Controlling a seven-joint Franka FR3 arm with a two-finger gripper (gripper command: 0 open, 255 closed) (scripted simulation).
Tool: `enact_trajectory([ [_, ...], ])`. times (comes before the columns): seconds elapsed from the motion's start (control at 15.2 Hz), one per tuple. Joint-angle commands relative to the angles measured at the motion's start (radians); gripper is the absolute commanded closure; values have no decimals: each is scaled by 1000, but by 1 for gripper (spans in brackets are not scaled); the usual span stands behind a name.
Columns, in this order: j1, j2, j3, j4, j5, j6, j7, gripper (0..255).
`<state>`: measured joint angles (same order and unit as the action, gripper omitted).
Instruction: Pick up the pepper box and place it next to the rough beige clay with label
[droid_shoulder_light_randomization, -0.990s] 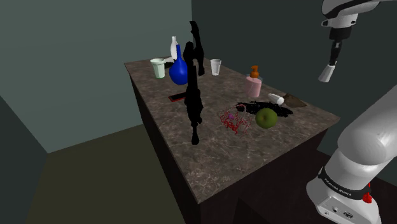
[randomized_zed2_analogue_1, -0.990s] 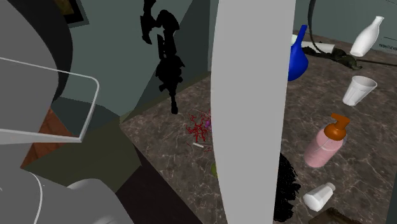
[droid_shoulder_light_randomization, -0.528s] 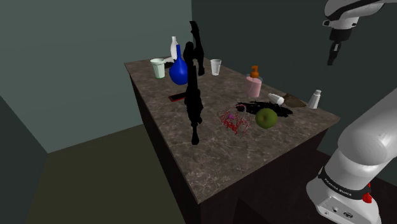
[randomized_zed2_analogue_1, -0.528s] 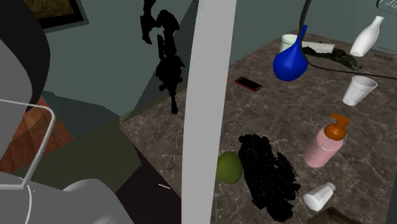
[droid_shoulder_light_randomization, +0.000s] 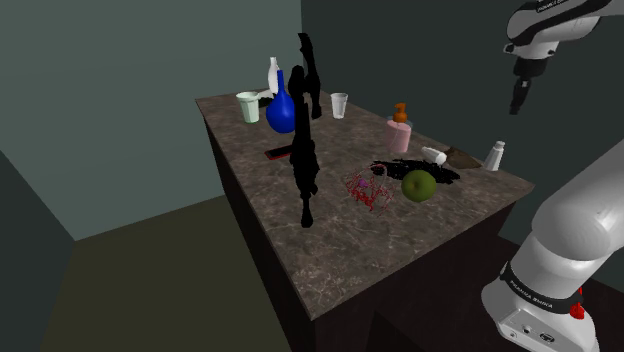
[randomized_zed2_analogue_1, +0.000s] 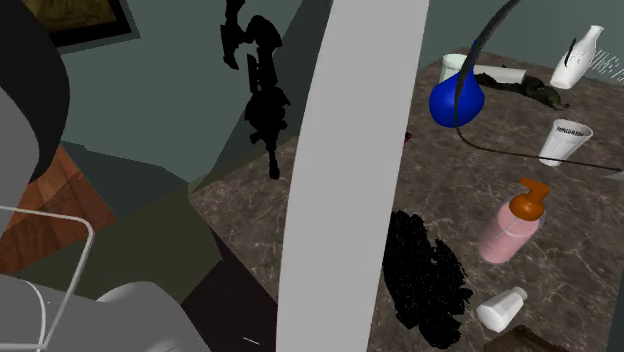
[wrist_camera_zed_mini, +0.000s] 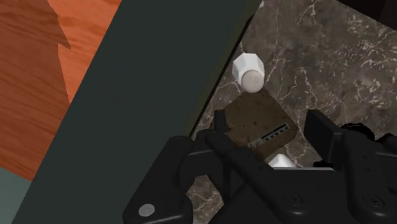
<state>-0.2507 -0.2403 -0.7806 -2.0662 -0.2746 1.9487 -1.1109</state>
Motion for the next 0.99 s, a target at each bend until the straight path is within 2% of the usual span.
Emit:
enact_trajectory([
  [0.0,-4,1,-20,-41,9,64,-18,0],
  [0.26,3,26,-81,-149,52,197,-79,0],
  [0.46,17,68,-133,-218,110,300,-148,0],
  [0.92,58,144,-187,-251,177,388,-198,0],
])
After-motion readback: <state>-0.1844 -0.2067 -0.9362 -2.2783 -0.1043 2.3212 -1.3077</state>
